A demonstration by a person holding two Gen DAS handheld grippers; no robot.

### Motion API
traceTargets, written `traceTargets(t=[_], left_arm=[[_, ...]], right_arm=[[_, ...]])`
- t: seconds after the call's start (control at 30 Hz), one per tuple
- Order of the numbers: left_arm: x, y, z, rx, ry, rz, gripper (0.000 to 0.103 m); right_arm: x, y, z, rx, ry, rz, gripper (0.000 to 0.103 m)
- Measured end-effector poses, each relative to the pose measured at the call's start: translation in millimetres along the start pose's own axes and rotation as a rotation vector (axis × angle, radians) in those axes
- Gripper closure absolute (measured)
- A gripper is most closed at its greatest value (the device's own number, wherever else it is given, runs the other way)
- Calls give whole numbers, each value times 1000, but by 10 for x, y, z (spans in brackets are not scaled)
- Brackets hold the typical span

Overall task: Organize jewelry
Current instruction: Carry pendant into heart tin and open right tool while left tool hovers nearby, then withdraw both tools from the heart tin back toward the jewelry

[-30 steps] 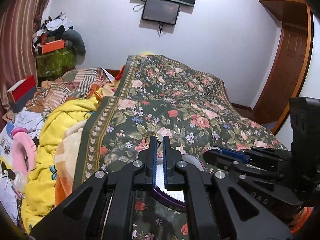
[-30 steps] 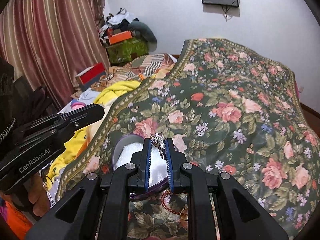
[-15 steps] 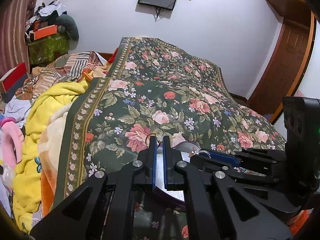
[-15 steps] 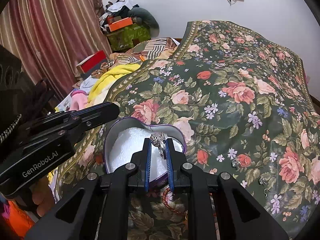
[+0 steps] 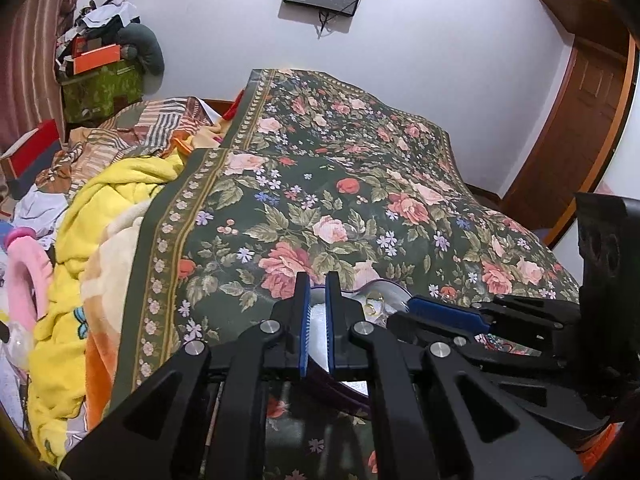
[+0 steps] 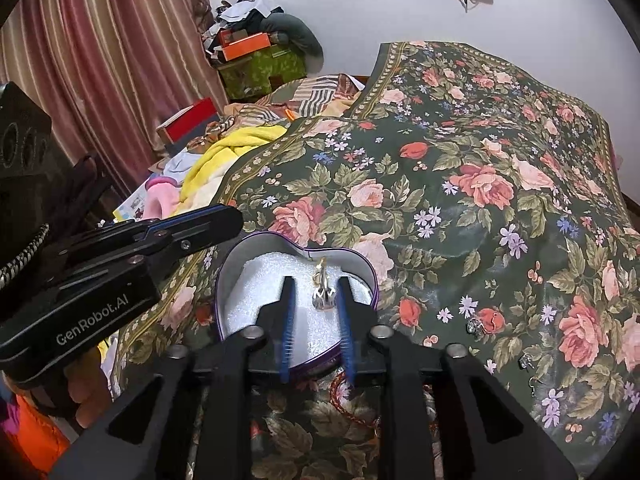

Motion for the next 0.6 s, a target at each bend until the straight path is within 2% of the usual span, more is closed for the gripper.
traceTargets(t=[0.1,0.17,0.27,0.37,0.53,0.6], left_arm=[[-19,-20,-48,8,-7,-7,99],[-27,-33,-73,12,-14,-8,99],[-33,-51,-134,21,-21,-9,99],[-14,-66,-223,37,-31,-4,93],[73,-86,-347,56,-40,19,92],[131,-96,-413,67,-45,33,86]], right_arm=[[-7,-25,-76,26,8,-2,63],[-22,-47,-145,43,19,-11,61],[-29,-74,-236,63,35,-21,59],[-27,-98,-337,85,46,-22,59],[-10,-128,-511,121,68,-23,59],[2,-133,-588,135,76,-22,59]])
Point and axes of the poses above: each gripper's, at about its wrist camera, not at the fingertips, and z roughly the way its jaws point, x to its right, y to its underside, the point moved 8 cm from there along z, roughly the way its jaws point, and after that the axes turned 7 degrees about -y, right-handed, at the moved point
